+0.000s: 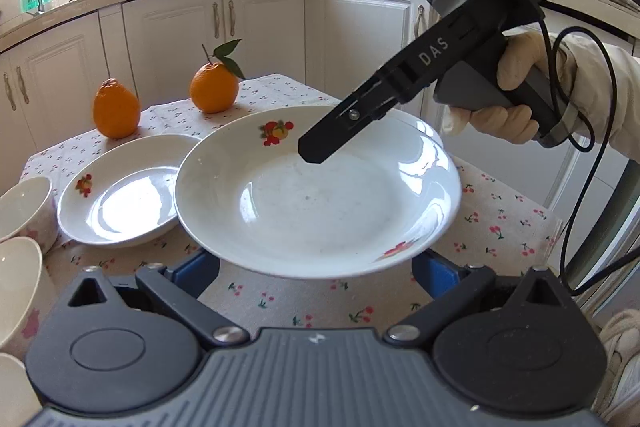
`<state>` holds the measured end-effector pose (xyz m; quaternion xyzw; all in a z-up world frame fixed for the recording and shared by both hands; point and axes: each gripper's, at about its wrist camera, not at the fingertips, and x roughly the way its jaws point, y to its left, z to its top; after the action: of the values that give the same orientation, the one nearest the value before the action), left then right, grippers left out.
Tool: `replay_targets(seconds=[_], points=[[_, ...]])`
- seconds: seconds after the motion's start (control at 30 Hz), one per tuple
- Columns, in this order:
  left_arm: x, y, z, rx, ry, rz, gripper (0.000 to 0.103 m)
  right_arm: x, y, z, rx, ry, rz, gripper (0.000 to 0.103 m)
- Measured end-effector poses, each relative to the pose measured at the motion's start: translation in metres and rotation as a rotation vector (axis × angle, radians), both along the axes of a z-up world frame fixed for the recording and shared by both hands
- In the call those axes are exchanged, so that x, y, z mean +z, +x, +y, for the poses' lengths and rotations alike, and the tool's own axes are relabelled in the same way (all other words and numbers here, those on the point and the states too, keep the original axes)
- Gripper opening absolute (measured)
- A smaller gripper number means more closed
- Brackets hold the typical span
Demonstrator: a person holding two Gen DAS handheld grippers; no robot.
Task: Organize plates and bowls
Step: 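Lift the plate with the right tool and carry it over another plate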
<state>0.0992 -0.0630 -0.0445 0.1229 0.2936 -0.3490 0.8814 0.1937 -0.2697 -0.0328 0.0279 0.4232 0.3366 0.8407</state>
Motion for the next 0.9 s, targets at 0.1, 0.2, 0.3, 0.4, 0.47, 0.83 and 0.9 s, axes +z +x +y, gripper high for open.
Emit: replay_targets(seconds=[0.1, 0.2, 0.3, 0.4, 0.47, 0.83, 0.9], points=[[-0.001, 0.01, -0.014, -0.033, -0.006, 0.005, 0.101, 0.001, 0.004, -0.019, -0.038, -0.01, -0.002, 0.103], [-0.004, 0.019, -0.029, -0.064, -0.007, 0.007, 0.101, 0.0, 0.006, -0.035, -0.073, -0.018, -0.006, 0.103], [-0.006, 0.028, -0.043, -0.09, -0.003, 0.012, 0.101, -0.002, 0.009, -0.052, -0.105, -0.021, -0.004, 0.103], [-0.008, 0.035, -0.054, -0.113, 0.0, 0.021, 0.101, -0.005, 0.011, -0.066, -0.13, -0.021, 0.0, 0.103], [-0.011, 0.039, -0.062, -0.127, 0.003, 0.026, 0.102, -0.008, 0.012, -0.074, -0.148, -0.023, 0.002, 0.103], [-0.018, 0.055, -0.082, -0.138, 0.014, 0.041, 0.102, -0.022, 0.019, -0.096, -0.193, -0.022, 0.023, 0.103], [-0.019, 0.059, -0.084, -0.132, 0.02, 0.047, 0.102, -0.024, 0.02, -0.098, -0.198, -0.021, 0.025, 0.103]])
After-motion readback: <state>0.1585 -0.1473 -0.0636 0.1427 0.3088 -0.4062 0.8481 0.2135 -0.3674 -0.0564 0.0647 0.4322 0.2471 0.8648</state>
